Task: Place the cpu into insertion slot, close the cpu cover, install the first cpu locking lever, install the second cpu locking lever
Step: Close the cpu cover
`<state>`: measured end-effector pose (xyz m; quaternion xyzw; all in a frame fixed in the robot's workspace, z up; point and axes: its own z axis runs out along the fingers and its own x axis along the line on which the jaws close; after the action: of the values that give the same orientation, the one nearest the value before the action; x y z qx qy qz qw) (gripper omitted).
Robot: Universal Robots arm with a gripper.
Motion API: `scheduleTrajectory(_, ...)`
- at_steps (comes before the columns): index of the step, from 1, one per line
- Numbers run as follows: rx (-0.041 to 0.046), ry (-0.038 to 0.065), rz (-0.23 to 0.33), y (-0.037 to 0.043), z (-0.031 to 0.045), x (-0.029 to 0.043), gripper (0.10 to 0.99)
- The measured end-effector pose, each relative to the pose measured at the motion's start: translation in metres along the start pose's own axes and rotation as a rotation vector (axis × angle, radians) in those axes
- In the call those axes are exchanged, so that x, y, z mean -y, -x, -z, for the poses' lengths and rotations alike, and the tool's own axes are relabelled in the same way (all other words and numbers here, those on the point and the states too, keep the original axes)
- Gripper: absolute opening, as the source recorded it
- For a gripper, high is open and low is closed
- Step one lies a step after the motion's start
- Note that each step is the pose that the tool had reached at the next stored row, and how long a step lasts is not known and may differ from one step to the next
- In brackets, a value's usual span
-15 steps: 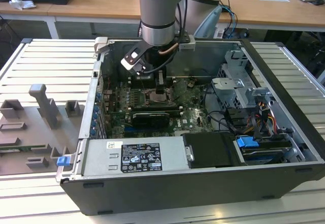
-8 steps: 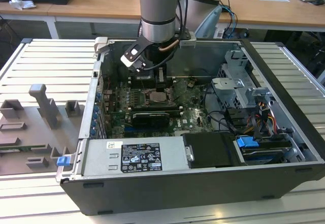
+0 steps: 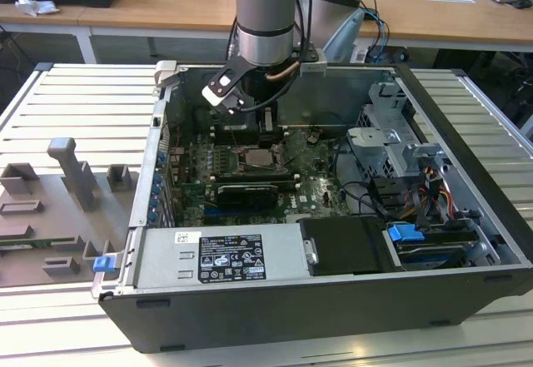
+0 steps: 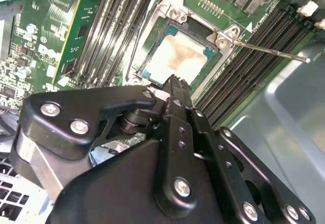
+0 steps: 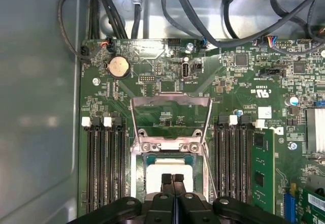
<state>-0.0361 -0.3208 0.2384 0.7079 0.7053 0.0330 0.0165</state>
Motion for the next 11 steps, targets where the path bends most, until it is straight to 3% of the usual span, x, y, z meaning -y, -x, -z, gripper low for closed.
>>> scheduleTrajectory(4, -0.0076, 0.000, 0.000, 0.0000, 0.0029, -0.0032, 0.106)
scheduleTrajectory(11, -0.0084, -0.001, -0.001, 0.0000, 0.0042, -0.0061, 0.106)
